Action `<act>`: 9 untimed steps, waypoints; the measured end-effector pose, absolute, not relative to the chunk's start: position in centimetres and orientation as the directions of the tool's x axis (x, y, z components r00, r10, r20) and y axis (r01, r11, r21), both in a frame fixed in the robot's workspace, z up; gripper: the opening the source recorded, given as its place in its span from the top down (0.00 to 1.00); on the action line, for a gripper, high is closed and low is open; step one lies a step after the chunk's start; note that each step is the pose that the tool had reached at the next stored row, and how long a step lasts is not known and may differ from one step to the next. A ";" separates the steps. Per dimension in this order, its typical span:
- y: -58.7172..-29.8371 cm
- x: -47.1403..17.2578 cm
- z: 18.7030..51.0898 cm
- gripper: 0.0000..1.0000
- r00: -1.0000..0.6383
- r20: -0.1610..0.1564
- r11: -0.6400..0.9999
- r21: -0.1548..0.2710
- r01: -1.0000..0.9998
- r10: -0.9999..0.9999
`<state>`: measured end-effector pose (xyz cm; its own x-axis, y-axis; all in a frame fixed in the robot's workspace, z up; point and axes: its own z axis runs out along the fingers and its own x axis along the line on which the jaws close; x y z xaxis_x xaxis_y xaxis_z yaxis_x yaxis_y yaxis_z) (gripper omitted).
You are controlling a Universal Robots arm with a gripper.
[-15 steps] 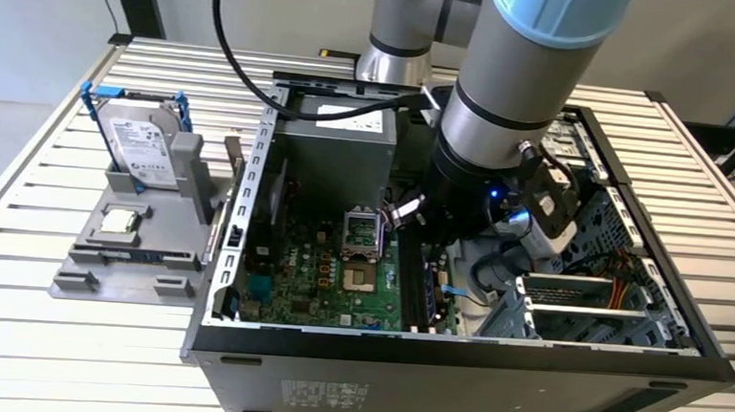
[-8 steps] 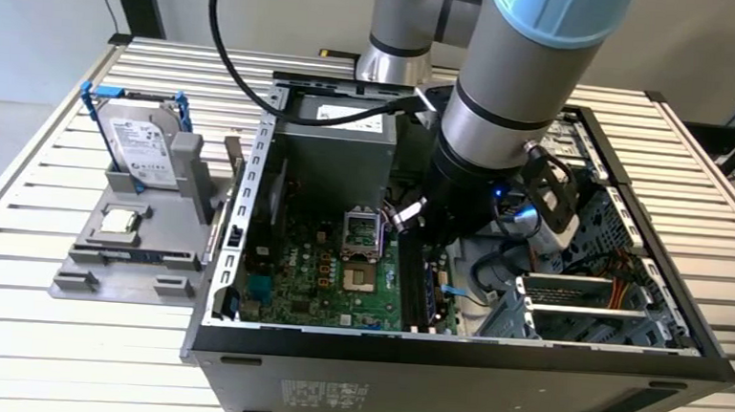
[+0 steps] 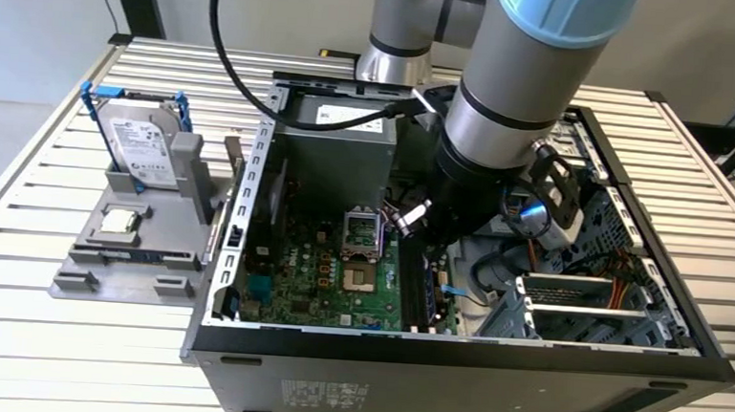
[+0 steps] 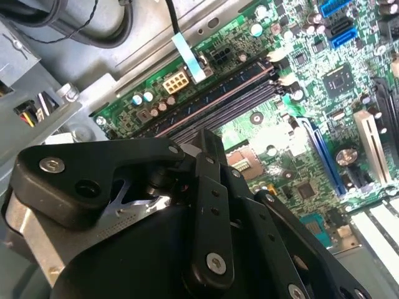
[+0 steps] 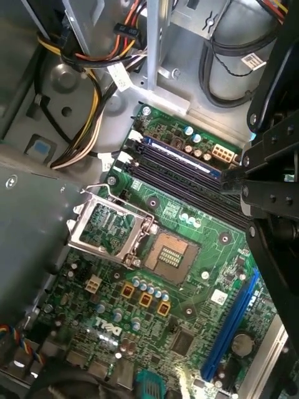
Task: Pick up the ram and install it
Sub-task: 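Insert the ram into the slot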
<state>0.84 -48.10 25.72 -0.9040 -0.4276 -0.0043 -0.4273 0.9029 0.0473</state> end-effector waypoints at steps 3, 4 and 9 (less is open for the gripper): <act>-48.1 0.9 25.7 1.00 -0.896 -0.004 0.895 0.047 -0.443 -0.444; -48.1 0.9 25.7 1.00 -0.893 -0.004 0.892 0.047 -0.449 -0.449; -48.1 0.9 25.7 1.00 -0.872 -0.011 0.871 0.050 -0.489 -0.489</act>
<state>0.92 -48.08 25.73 -0.8720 -0.4894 -0.0108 -0.4893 0.8707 0.0496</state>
